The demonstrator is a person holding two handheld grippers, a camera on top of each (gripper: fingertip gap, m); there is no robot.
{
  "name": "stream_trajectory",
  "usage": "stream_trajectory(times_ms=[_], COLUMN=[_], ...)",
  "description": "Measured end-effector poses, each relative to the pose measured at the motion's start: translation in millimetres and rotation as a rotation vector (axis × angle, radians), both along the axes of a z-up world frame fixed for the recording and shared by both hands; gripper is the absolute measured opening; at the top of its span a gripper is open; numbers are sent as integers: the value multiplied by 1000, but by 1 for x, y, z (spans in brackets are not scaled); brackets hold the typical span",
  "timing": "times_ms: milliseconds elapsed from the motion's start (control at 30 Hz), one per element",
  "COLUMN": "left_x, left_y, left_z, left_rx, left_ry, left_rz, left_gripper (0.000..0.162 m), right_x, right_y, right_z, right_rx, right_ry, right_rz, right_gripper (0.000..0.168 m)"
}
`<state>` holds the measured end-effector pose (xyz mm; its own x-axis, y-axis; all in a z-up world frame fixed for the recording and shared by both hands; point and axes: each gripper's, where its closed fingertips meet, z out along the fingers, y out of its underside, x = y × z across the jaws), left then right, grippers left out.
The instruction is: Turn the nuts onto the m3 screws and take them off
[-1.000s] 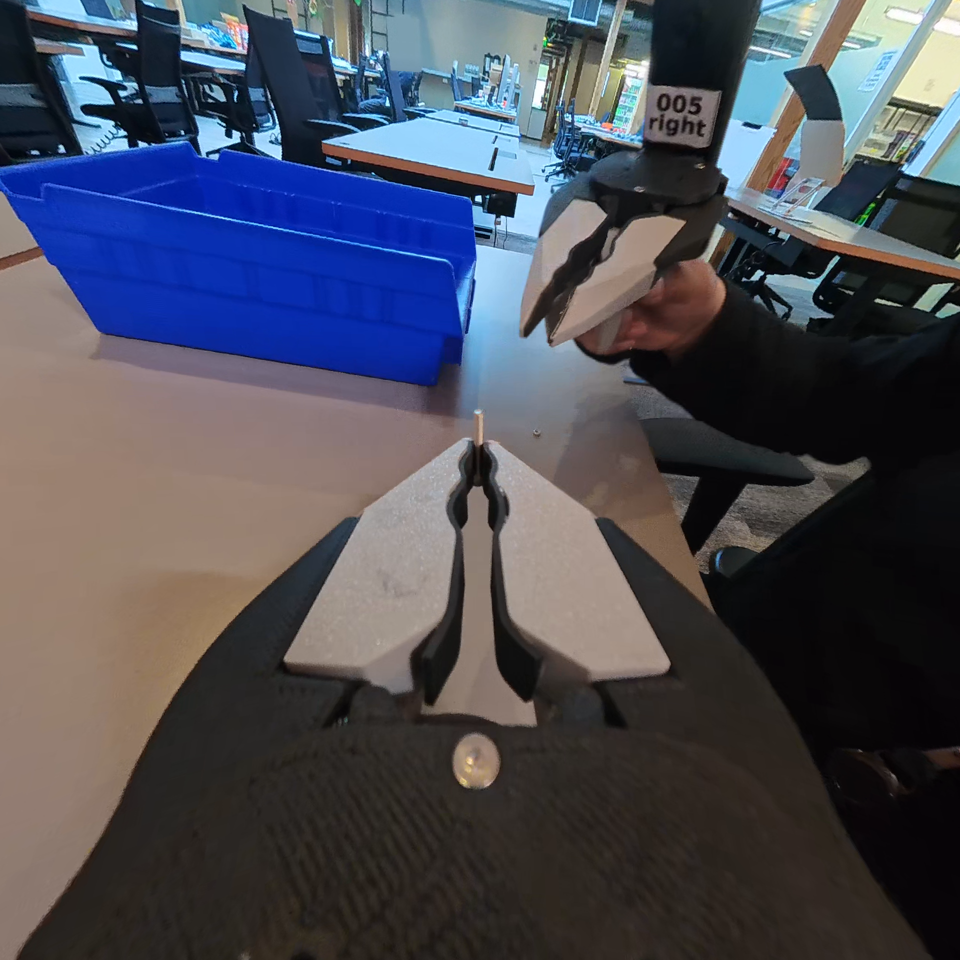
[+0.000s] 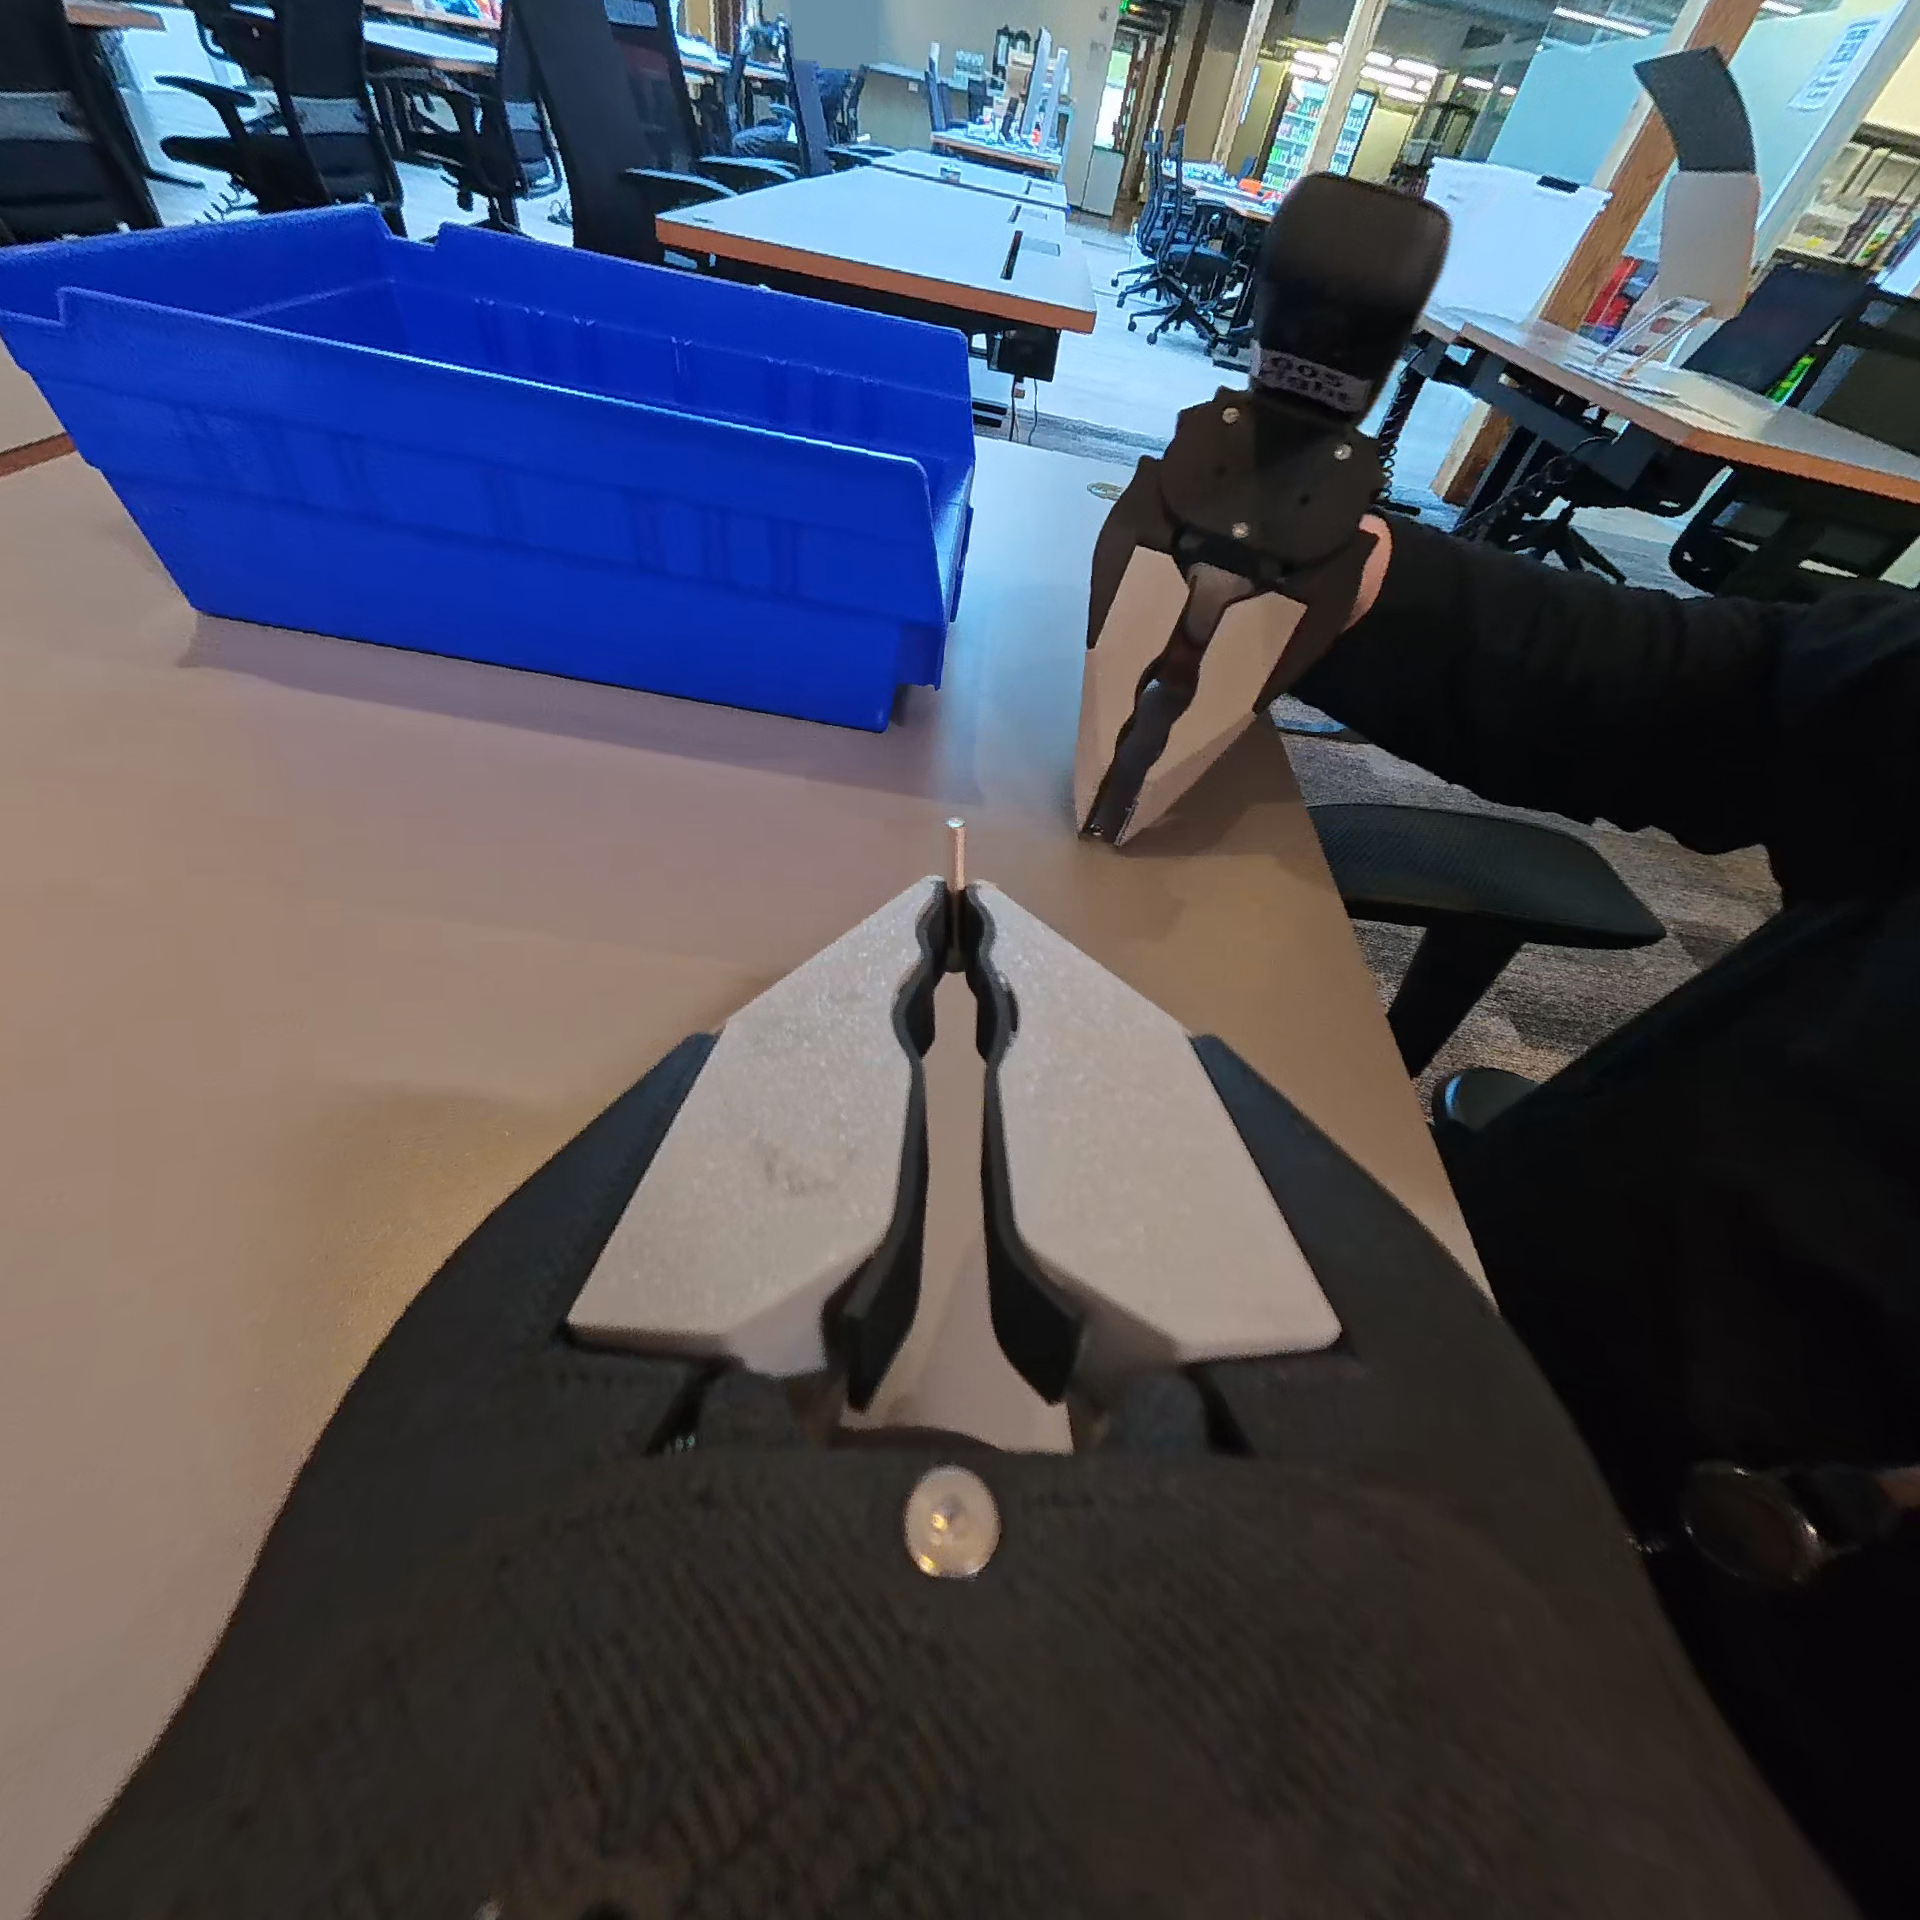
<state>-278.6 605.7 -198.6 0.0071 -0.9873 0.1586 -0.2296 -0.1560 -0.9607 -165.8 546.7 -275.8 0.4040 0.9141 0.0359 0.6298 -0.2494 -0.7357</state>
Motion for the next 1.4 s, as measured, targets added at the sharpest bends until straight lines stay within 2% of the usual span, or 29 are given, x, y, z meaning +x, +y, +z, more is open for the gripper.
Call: stream_trajectory(times_ms=[633,800,1100,1233,1400], left_x=[0,2,9,13,15], left_y=[-2,-7,-21,-30,-36], left_z=[-1,0,2,4,6], left_rx=[0,-6,4,34,59], left_ry=[4,-1,-17,-29,-47], left_rz=[-13,-35,-77,-98,-117], left_gripper=[0,0,0,0,0], right_x=[1,-16,-66,-87,-109], right_y=[3,4,18,27,36], right_z=[3,27,91,111,119], right_rx=[-4,-6,10,10,25], right_ry=[28,145,308,323,261], right_rz=[-12,5,94,145,199], right_gripper=[2,2,2,2,2])
